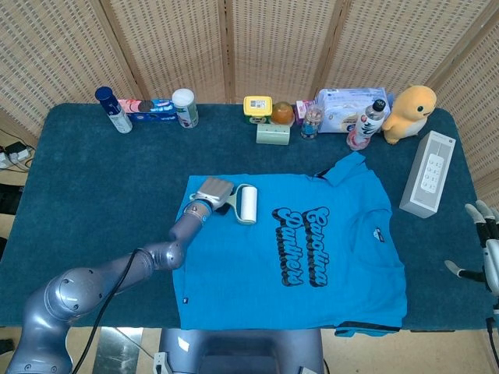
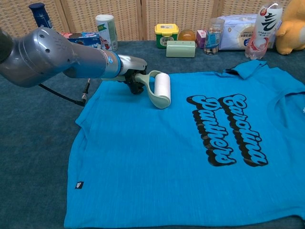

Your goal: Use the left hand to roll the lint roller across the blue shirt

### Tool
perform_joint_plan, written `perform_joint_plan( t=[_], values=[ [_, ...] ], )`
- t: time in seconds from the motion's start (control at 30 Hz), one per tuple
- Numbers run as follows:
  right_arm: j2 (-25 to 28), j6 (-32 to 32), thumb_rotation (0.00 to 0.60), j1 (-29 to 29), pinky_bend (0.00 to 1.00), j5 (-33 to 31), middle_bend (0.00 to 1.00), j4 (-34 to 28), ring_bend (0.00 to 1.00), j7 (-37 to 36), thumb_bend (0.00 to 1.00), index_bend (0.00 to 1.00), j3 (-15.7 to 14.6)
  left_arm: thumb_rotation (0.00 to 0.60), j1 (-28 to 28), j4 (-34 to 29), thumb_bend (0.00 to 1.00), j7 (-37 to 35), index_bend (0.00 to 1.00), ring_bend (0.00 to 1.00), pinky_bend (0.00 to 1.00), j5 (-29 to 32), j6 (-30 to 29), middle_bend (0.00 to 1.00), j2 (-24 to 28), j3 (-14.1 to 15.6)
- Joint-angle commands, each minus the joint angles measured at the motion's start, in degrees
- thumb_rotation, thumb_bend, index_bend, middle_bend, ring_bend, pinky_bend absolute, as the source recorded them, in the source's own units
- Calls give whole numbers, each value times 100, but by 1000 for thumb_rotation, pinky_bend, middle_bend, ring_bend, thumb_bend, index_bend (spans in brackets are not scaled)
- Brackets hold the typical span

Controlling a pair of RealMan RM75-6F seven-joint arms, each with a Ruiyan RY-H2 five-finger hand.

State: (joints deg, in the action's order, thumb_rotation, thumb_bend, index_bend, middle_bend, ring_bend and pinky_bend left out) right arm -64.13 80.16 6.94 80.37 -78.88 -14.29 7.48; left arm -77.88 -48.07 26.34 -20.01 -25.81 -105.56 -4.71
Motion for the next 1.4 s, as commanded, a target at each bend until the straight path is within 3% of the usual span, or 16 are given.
perform_joint_plan(
  t=[0.03, 0.4, 0.63, 1.0, 1.4],
  values=[
    [4, 4, 600, -4, 0, -2, 0, -2, 0, -4, 0, 41, 2, 600, -61, 71, 984, -18, 1000, 977, 1000, 27, 38, 922, -64, -52],
    [7, -37, 600, 2, 0, -16, 0, 14, 0, -19, 0, 41, 0, 600, -156, 83, 982, -120, 1000, 977, 1000, 7, 84, 922, -88, -161],
    [16, -13, 600, -11, 0, -27, 0, 11, 0, -23, 0, 41, 12, 600, -293, 95, 982, -3, 1000, 977, 1000, 293, 177, 922, -56, -54],
    [27, -69, 600, -3, 0, -33, 0, 19, 0, -50, 0, 41, 0, 600, -839, 86, 981, 625, 1000, 977, 1000, 1753, 189, 922, -48, 618],
    [66, -168, 600, -1, 0, -138, 0, 64, 0, -161, 0, 41, 32, 600, -1427, 554, 981, 1176, 1000, 977, 1000, 2916, 308, 922, -519, 816]
  ],
)
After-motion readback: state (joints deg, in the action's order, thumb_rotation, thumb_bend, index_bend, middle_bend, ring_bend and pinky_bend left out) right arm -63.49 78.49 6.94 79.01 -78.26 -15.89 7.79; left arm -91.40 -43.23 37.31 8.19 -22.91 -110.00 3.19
